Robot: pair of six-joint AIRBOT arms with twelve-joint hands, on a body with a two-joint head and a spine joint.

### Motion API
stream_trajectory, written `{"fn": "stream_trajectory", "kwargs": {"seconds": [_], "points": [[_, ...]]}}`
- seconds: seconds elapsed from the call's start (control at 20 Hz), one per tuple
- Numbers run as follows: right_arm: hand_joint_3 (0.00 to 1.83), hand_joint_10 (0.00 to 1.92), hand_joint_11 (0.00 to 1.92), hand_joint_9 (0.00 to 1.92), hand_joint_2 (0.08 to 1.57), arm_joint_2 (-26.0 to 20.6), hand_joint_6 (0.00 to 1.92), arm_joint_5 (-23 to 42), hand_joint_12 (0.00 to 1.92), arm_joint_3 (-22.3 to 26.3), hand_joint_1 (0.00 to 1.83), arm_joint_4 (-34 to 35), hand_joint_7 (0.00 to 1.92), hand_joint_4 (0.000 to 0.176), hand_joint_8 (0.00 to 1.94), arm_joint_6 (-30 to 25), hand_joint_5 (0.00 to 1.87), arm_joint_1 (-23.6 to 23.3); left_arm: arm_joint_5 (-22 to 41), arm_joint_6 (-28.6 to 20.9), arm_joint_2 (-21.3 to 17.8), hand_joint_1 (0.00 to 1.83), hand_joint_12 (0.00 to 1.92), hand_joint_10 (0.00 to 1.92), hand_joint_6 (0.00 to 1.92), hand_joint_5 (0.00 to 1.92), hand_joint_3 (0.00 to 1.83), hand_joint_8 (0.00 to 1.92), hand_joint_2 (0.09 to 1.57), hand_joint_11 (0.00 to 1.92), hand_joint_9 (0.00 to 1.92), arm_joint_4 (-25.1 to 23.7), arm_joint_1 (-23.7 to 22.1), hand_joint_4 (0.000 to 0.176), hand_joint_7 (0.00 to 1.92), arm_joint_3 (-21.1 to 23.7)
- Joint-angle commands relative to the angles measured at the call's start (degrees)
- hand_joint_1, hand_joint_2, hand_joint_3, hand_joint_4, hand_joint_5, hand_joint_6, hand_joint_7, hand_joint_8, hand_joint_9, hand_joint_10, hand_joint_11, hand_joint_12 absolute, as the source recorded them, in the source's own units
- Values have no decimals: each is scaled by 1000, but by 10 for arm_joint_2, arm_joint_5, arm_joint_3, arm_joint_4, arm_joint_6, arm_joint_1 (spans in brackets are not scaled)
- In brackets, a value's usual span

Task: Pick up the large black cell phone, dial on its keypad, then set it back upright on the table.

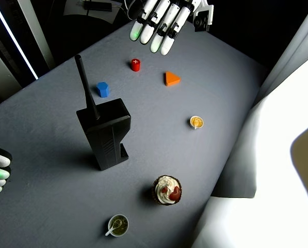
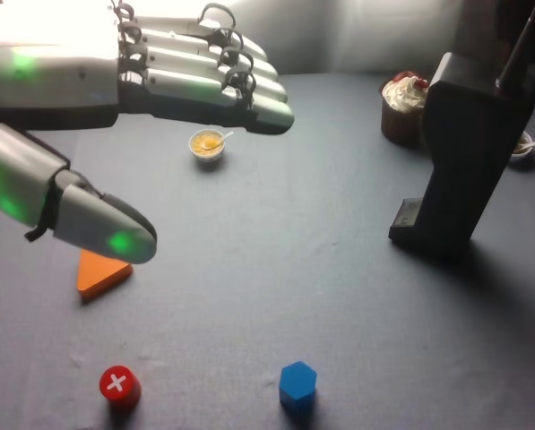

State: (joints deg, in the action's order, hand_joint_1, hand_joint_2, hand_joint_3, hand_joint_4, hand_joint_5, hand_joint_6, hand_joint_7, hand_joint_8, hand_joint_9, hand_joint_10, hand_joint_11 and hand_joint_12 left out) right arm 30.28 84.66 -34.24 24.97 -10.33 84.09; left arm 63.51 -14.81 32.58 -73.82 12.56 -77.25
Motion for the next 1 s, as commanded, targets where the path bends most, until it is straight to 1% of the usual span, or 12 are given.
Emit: {"fn": "stream_trajectory", "kwargs": {"seconds": [0.0,0.1,0.25,0.3,0.45,0.5,0.55,0.6,0.7,0.75,0.85,0.95], "points": [[7,10,2,309,977,0,4,69,870,1,4,18,299,0,4,-3,262,-7,29,0,-7,0,326,10,4,163,16,4,1063,0,141,56,-11,0,183,-1],[3,0,0,299,978,7,0,65,876,14,0,67,288,0,0,-3,250,-27,39,1,-7,0,355,6,5,175,8,2,1068,0,145,51,-10,0,183,-1],[0,5,26,316,974,22,5,32,899,31,14,137,303,0,5,-3,265,-86,46,4,-7,0,360,6,4,176,5,2,1067,0,149,52,-11,0,186,-1],[0,9,43,328,973,26,7,25,910,31,40,141,313,0,8,-4,274,-98,46,4,-7,0,414,7,2,175,4,3,1069,0,160,52,-11,0,192,-1],[0,0,21,302,960,47,0,22,910,24,52,159,286,0,0,-24,249,-139,52,5,-7,0,411,4,3,180,2,5,1070,0,159,54,-11,0,202,-1],[0,0,7,285,959,57,0,24,908,20,32,162,271,0,0,-24,238,-151,55,5,-7,0,449,8,6,195,2,8,1071,0,179,54,-12,0,222,-1],[0,1,1,265,954,65,1,27,859,15,24,162,254,0,1,-24,218,-158,61,6,-7,0,469,8,2,190,1,5,1071,0,189,54,-12,0,225,-1],[0,4,0,274,944,72,3,27,870,10,74,169,262,0,3,-29,224,-162,72,8,-7,0,475,5,0,182,1,0,1072,0,186,53,-12,0,216,-1],[0,10,10,293,932,79,6,32,883,7,92,199,277,0,7,-38,235,-175,77,1,-7,0,398,1,0,170,1,0,1077,0,161,39,-13,0,200,-1],[0,3,1,253,938,83,2,36,812,4,72,201,235,0,2,-39,188,-181,80,0,-7,0,392,3,2,173,1,1,1077,0,164,35,-13,0,202,-2],[0,4,0,257,914,94,5,40,811,-5,141,199,240,0,4,-27,197,-197,92,0,-6,0,347,0,1,157,0,0,1070,0,149,30,-13,0,188,-3],[0,3,0,250,914,109,2,35,781,-16,182,174,237,0,4,-20,197,-216,97,-4,-5,0,378,2,2,167,0,1,1069,0,157,27,-14,0,195,-1]]}}
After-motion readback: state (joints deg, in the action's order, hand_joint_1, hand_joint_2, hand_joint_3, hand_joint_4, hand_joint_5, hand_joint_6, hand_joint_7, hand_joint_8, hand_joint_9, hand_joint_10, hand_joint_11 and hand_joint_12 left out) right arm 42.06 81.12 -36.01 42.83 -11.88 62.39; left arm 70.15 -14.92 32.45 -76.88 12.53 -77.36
